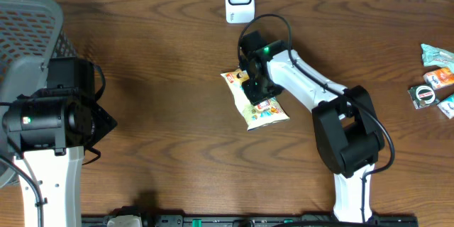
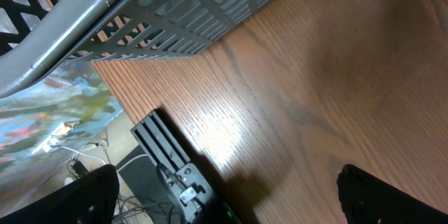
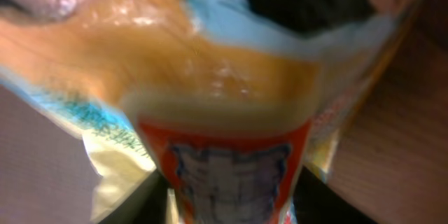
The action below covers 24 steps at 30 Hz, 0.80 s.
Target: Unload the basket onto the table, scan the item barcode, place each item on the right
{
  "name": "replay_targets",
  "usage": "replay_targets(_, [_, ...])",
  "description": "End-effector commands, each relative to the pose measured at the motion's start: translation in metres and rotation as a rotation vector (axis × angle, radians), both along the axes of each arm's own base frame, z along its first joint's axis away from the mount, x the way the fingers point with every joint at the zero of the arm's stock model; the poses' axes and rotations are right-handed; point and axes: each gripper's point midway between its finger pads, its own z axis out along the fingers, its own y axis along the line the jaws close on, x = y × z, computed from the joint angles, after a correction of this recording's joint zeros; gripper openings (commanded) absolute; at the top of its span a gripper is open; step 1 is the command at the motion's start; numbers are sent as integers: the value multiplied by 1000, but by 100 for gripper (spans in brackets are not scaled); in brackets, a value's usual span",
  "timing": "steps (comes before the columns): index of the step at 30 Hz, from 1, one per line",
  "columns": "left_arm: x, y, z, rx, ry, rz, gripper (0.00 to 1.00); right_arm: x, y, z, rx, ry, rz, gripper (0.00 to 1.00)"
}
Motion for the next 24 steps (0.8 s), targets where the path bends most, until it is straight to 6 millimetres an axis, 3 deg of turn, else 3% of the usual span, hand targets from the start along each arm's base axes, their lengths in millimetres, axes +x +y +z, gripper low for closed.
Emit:
replay_targets(1, [-2, 1, 1, 1, -4, 16, 98, -11, -6, -18, -60, 11, -53, 18])
replay_targets(2, [-2, 1, 1, 1, -4, 16, 98, -12, -5, -18, -60, 11, -61, 3])
replay_targets(6, [-2, 1, 1, 1, -4, 16, 98, -9, -2, -14, -54, 3, -91, 1])
replay_targets(9, [-2, 1, 1, 1, -4, 16, 98, 2, 2, 0, -37, -22, -108, 1])
replay_targets(19, [-2, 1, 1, 1, -4, 16, 98, 85, 39, 85, 128, -303, -131, 1])
replay_targets(24, [-2, 1, 1, 1, -4, 16, 98, 119, 52, 118, 208, -445, -144, 1])
